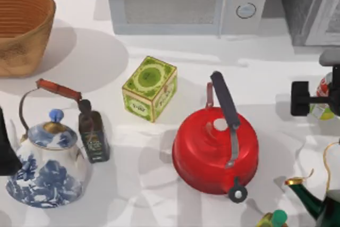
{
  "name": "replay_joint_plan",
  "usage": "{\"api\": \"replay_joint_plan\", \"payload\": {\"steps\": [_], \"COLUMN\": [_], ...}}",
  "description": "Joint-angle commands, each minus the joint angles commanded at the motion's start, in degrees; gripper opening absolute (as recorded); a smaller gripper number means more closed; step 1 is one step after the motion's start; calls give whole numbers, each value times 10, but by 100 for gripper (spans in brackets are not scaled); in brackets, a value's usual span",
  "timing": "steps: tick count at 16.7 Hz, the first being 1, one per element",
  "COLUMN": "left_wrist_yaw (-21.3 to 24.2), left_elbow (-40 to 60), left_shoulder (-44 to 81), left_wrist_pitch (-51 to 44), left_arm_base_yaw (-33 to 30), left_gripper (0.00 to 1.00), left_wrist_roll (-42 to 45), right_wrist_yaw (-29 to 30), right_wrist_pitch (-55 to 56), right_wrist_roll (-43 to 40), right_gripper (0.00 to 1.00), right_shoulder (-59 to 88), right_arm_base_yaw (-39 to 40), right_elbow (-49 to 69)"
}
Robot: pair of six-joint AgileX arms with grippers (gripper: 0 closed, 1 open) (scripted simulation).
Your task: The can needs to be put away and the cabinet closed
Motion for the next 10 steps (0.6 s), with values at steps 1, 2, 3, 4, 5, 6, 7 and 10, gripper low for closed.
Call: {"api": "replay_joint_plan", "payload": {"steps": [1,2,3,4,5,6,7,10], "left_wrist_yaw": [0,0,0,0,0,0,0,0], "left_elbow": [0,0,0,0,0,0,0,0], "left_shoulder": [0,0,0,0,0,0,0,0], "left_wrist_pitch": [0,0,0,0,0,0,0,0], "left_arm_base_yaw": [0,0,0,0,0,0,0,0], "left_gripper": [100,100,100,100,100,100,100,100], "left_wrist_roll": [0,0,0,0,0,0,0,0], "right_wrist_yaw": [0,0,0,0,0,0,0,0], "right_wrist_pitch": [0,0,0,0,0,0,0,0], "right_wrist_roll": [0,0,0,0,0,0,0,0], "right_gripper": [100,100,100,92,85,77,70,47], "right_shoulder": [0,0,0,0,0,0,0,0], "right_arm_base_yaw": [0,0,0,0,0,0,0,0], "right_elbow": [0,0,0,0,0,0,0,0]}}
